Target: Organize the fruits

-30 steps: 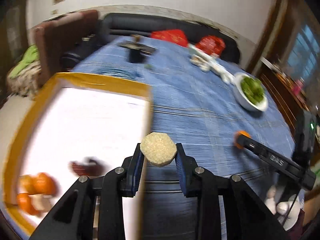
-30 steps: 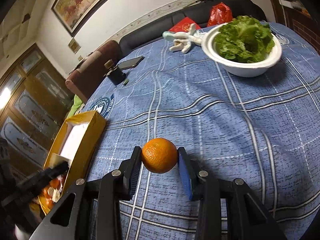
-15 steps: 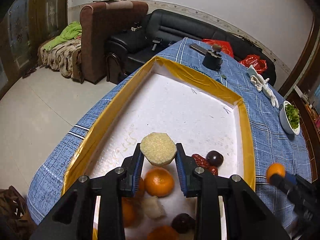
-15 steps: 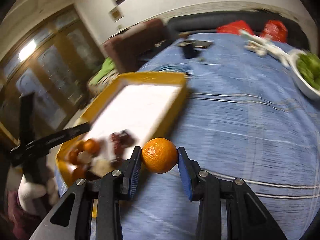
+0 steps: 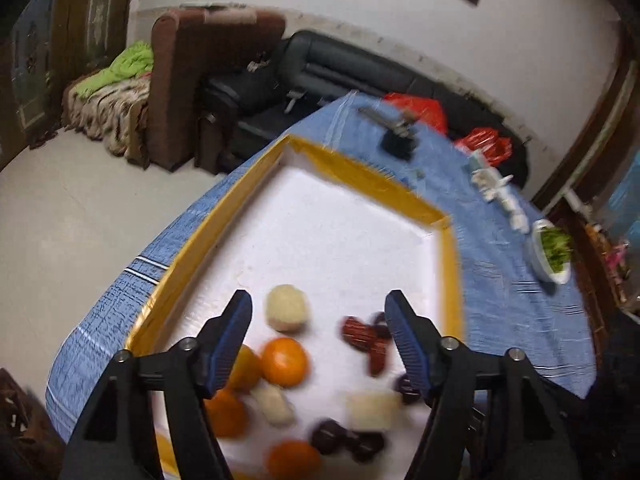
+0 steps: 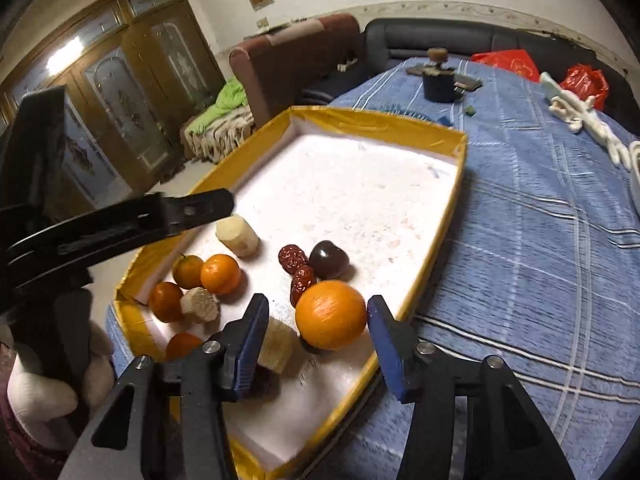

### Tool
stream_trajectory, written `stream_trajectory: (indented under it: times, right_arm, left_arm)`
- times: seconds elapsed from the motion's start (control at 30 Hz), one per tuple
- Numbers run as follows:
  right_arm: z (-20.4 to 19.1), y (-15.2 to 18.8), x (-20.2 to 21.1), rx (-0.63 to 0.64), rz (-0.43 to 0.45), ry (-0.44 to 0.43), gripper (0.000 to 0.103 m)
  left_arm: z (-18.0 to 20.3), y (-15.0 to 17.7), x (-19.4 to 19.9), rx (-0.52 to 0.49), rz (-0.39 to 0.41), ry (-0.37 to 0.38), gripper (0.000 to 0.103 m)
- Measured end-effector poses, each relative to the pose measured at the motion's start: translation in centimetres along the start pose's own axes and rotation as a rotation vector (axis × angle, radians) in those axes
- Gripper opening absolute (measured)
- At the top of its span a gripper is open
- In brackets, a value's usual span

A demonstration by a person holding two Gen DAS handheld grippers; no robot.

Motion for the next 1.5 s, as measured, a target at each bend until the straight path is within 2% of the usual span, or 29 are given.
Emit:
stream_trajectory:
  times: [0.07, 0.13, 0.23, 0.37, 0.5, 0.63, 0.7, 0.87, 1.13, 1.37, 1.5]
  right_arm:
    - [1.4, 0.2, 2.4, -0.022, 0.054, 0.018, 0.059]
    - [4.6, 0.7, 5.8, -0.094, 0.126, 0.049, 0.063]
    - [10.2, 1.9, 10.3, -0.243, 0.198, 0.094, 0.067]
    - [17.2, 3.3, 15.1, -0.395, 0.280, 0.221, 0.067]
    - [23.1, 5.7, 19.1, -0.549, 0.337, 0.319, 0.067]
    - [25.5, 6.7, 20.9, -0.628, 0.363, 0.352, 0.067]
    - [25.9, 6.8, 21.2, -0.637, 0.367, 0.370, 0.067]
    - [26.3, 7.8, 21.5, -0.629, 0.365, 0.392, 0.067]
    - [27.3, 9.0, 22.3, -0.649, 0.372, 0.412, 0.068]
    - [28.3, 9.8, 23.2, -0.665, 0.385, 0.443, 0.068]
    - [28.5, 9.9, 23.6, -0.671, 0.398, 0.450, 0.068]
  left_arm:
    - [2.2, -0.5, 2.0, -0.006, 0.058, 0.027, 0.086]
    - [4.6, -1.0, 3.1, -0.012, 0.109, 0.049, 0.090]
    - [10.7, -1.5, 3.0, -0.058, 0.156, 0.116, 0.090]
    - [18.3, -0.2, 1.2, -0.148, 0.129, 0.203, 0.090]
    - [22.3, 2.4, -0.1, -0.193, 0.089, 0.243, 0.090]
    - [22.9, 4.3, -0.6, -0.188, 0.069, 0.232, 0.090]
    - [23.2, 5.1, -0.5, -0.208, 0.074, 0.205, 0.090]
    - [23.5, 6.5, -0.3, -0.221, 0.085, 0.200, 0.090]
    - [24.1, 7.5, -1.1, -0.215, 0.061, 0.224, 0.090]
    - [25.1, 7.8, -1.4, -0.240, 0.072, 0.251, 0.090]
    - [23.9, 8.3, -2.5, -0.181, 0.044, 0.266, 0.090]
Point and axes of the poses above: each gripper's, at about its wrist camera, not at the fingertips, and x roughly against the way its jaws point, z to its right, y to its underside, the point moved 10 cm from there along -x, roughly the way its jaws point, and after that the axes turned 14 degrees about -x, right-handed, at the moved point
